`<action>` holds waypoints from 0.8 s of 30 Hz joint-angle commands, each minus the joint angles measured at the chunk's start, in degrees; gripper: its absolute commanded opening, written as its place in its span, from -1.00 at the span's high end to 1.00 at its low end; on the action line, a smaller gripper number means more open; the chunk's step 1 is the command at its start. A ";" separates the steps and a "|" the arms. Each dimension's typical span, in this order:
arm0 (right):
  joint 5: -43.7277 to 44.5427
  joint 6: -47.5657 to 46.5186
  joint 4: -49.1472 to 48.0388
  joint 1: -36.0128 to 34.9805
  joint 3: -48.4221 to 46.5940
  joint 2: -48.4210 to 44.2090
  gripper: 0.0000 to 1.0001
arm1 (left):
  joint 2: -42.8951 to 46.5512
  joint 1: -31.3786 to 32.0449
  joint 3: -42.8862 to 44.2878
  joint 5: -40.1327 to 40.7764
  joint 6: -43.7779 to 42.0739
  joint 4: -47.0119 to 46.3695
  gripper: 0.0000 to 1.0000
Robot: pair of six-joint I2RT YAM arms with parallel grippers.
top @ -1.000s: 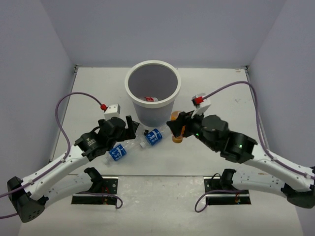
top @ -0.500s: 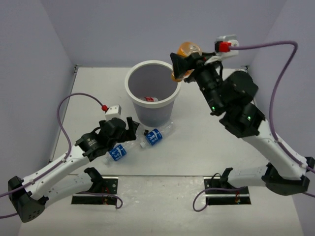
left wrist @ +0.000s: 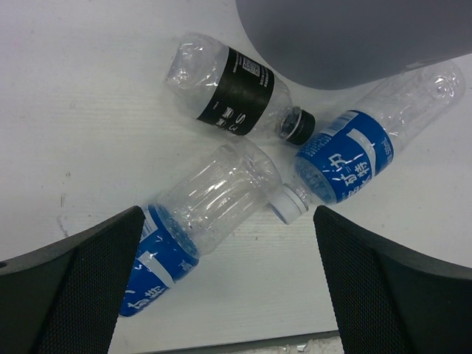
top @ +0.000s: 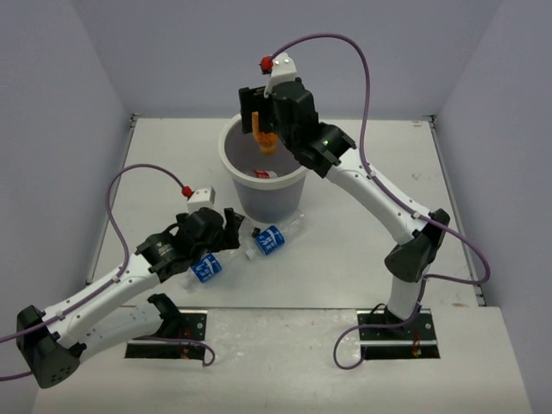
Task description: Put the plastic bottles in the bin
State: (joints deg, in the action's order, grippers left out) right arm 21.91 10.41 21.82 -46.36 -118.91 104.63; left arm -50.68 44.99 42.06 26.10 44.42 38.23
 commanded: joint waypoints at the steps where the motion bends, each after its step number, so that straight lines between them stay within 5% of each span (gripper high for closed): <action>1: -0.34 2.61 1.16 0.92 -1.05 -1.17 -0.90 | -0.20 -0.34 -1.25 -1.08 0.58 -1.20 -1.00; 11: -2.41 3.57 3.75 1.36 2.90 -6.88 -0.98 | -2.78 -0.34 -1.19 -4.32 -0.84 -4.03 -1.00; 19: -3.98 7.79 3.48 2.57 21.09 -22.41 -0.97 | -2.38 -0.26 -0.27 -6.73 -3.66 -4.76 -1.00; 24: -1.94 9.83 3.01 3.64 33.78 -34.17 -0.97 | 0.04 -0.17 -0.75 -14.94 -9.07 -9.49 -1.00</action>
State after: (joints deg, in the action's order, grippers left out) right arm 18.43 17.14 25.49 -43.72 -93.31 80.05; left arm -53.31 44.99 41.21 18.68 41.02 34.81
